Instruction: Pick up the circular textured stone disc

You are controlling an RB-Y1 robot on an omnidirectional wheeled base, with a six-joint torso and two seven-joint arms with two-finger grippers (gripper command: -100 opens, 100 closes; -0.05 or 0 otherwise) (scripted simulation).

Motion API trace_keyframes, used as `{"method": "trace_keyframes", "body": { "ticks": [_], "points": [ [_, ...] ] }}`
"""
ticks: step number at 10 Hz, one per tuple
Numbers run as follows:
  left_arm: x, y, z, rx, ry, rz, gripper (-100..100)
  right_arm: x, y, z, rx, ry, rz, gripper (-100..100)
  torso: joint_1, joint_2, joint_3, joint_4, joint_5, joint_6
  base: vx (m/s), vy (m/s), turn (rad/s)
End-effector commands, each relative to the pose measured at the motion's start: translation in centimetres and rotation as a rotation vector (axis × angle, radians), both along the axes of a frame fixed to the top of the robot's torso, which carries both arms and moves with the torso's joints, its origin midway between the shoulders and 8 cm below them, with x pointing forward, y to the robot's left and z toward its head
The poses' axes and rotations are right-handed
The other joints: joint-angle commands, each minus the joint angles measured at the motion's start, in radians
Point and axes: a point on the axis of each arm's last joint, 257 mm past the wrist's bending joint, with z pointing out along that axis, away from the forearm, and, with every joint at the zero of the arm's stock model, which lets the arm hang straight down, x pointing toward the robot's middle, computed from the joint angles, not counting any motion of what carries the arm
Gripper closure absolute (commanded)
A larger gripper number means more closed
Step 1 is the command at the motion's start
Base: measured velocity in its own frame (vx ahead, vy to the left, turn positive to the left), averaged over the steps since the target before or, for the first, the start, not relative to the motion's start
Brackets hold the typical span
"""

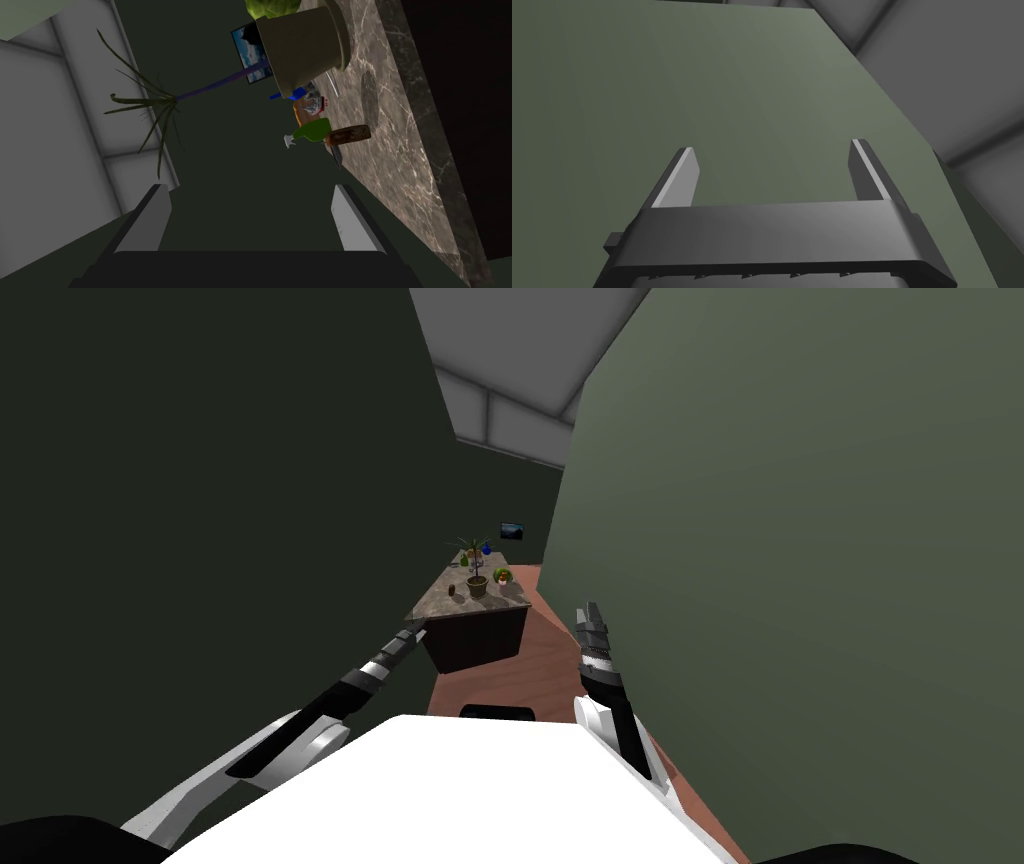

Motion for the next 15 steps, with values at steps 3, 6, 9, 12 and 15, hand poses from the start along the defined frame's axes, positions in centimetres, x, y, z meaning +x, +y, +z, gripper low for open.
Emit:
{"method": "trace_keyframes", "body": {
  "ticks": [3,6,9,12,15],
  "points": [
    [-1.0,2.2,-4.0,0.042,0.145,-0.004,-100,0.0,0.0,0.0,0.0,0.0,0.0,0,0.0,-0.001,-0.001,0.0,0.0,0.0,-0.038,-0.065,-0.093],
    [-1.6,3.6,-5.7,0.093,0.221,-0.02,-100,0.0,0.0,0.0,0.0,0.0,0.0,0,0.001,-0.002,-0.001,-0.001,0.0,0.0,-0.017,-0.05,-0.095],
    [-3.2,6.4,-9.2,0.13,0.358,-0.003,-100,0.0,0.0,0.0,0.0,0.0,0.0,0,0.002,-0.003,-0.002,-0.001,0.0,0.0,-0.005,-0.047,-0.122],
    [-4.0,8.3,-10.5,0.19,0.434,-0.013,-100,0.0,0.0,0.0,0.0,0.0,0.0,0,0.002,-0.005,-0.003,-0.001,0.001,0.001,0.012,-0.039,-0.102],
    [-6.1,11.8,-13.1,0.239,0.567,0.016,-100,0.0,0.0,0.0,0.0,0.0,0.0,0,0.003,-0.005,-0.003,-0.001,0.001,0.0,0.027,-0.023,-0.145]
  ]
}}
